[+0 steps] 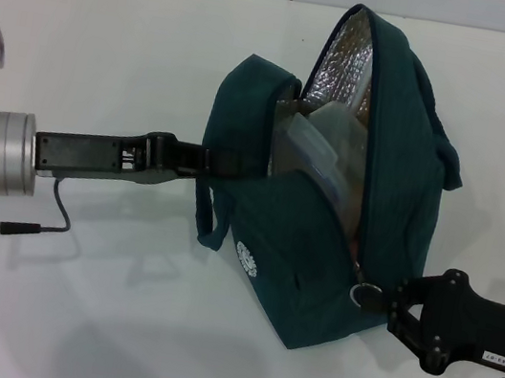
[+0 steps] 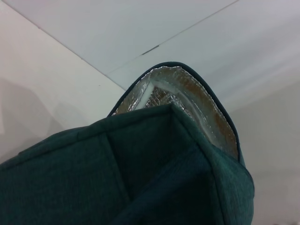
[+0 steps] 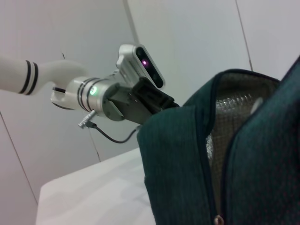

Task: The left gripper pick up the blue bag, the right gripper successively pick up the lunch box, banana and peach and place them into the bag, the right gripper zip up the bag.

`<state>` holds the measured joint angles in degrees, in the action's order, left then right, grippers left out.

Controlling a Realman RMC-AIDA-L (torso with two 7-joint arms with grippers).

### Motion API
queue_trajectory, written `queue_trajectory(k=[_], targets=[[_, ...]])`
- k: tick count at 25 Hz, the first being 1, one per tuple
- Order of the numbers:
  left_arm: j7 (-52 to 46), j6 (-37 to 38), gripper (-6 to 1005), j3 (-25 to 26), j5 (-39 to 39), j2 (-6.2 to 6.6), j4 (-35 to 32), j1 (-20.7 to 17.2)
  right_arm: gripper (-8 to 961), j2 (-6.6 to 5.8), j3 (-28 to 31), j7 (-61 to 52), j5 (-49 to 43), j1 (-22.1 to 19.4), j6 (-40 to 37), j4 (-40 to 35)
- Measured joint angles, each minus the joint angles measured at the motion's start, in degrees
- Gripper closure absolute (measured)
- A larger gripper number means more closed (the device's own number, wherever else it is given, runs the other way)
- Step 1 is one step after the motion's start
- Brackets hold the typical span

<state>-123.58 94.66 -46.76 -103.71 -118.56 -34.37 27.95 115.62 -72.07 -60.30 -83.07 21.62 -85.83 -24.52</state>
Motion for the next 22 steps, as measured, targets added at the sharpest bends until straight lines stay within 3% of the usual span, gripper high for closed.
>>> queue_trajectory(k=[11,16,22], targets=[[0.0,0.0,954,0.0,0.0,0.00,0.0,0.0,947,-0.62,0.1,0.1,-0.2,-2.8,-1.9,-3.0],[0.0,0.0,954,0.0,0.0,0.00,0.0,-0.1,947,-0.66,4.9,1.1,0.1,-5.2,-8.6,-5.9],[0.0,0.0,954,0.0,0.0,0.00,0.0,-0.1,946,-0.59,8.9,1.0,0.1,-4.7,-12.5,-6.4]])
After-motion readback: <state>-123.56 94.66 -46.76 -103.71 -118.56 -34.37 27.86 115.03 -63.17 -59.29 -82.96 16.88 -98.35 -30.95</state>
